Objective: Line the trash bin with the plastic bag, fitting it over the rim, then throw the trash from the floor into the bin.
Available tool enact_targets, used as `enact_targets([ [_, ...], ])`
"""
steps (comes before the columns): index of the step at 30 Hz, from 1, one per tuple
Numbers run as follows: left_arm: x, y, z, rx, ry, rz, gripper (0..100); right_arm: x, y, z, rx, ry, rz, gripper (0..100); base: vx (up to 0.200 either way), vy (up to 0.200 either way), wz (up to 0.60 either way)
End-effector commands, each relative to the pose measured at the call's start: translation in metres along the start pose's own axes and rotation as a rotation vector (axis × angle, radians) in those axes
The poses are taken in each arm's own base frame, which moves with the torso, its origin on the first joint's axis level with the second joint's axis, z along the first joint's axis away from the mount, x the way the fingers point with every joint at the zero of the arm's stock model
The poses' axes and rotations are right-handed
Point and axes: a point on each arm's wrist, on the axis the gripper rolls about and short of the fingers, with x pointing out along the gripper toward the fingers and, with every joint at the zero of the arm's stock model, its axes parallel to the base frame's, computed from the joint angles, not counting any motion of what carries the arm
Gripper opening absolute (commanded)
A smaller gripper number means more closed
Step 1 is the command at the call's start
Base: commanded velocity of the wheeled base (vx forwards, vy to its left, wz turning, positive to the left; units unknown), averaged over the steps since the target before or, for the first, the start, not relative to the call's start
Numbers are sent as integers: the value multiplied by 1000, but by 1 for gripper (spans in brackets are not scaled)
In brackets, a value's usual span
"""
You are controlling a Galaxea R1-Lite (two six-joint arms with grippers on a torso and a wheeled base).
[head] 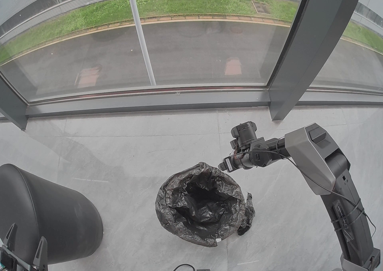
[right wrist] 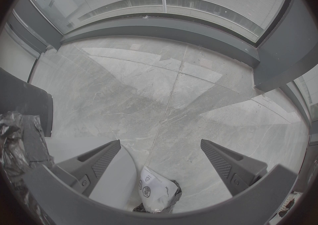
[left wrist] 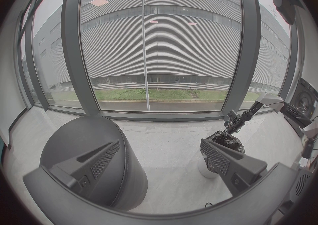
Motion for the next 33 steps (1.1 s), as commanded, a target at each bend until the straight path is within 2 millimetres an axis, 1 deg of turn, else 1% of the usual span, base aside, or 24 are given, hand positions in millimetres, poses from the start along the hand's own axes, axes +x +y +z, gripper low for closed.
enact_targets([
  [1, 0, 0, -5, 1, 5, 0, 100, 9, -1, -2, 3, 5, 3, 100, 0, 0, 0],
  [6, 0, 0, -5, 0, 5, 0, 100, 10, -1, 1, 4, 12, 19, 100, 0, 0, 0],
  [10, 0, 0, -5, 0, 5, 0, 100, 20, 2, -17, -3, 105, 35, 100, 0, 0, 0],
  [11, 0, 0, -5, 0, 5, 0, 100, 20, 2, -17, -3, 105, 35, 100, 0, 0, 0],
  [12, 0, 0, -5, 0, 5, 0, 100, 26, 3, -29, -8, 167, 40, 100, 0, 0, 0],
  [13, 0, 0, -5, 0, 5, 0, 100, 28, 3, -32, -11, 184, 41, 100, 0, 0, 0],
  [17, 0, 0, -5, 0, 5, 0, 100, 41, 7, -65, -25, 352, 50, 100, 0, 0, 0],
  [19, 0, 0, -5, 0, 5, 0, 100, 41, 7, -65, -25, 352, 50, 100, 0, 0, 0],
  [20, 0, 0, -5, 1, 5, 0, 100, 48, 8, -83, -24, 436, 53, 100, 0, 0, 0],
  [22, 0, 0, -5, 0, 5, 0, 100, 50, 9, -91, -19, 470, 53, 100, 0, 0, 0],
  [23, 0, 0, -5, 0, 5, 0, 100, 50, 9, -91, -19, 470, 53, 100, 0, 0, 0],
  [24, 0, 0, -5, 1, 5, 0, 100, 54, 10, -98, -18, 494, 53, 100, 0, 0, 0],
  [26, 0, 0, -5, 1, 5, 0, 100, 55, 10, -101, -18, 505, 53, 100, 0, 0, 0],
  [33, 0, 0, -5, 1, 5, 0, 100, 55, 10, -101, 14, 503, 43, 100, 0, 0, 0],
])
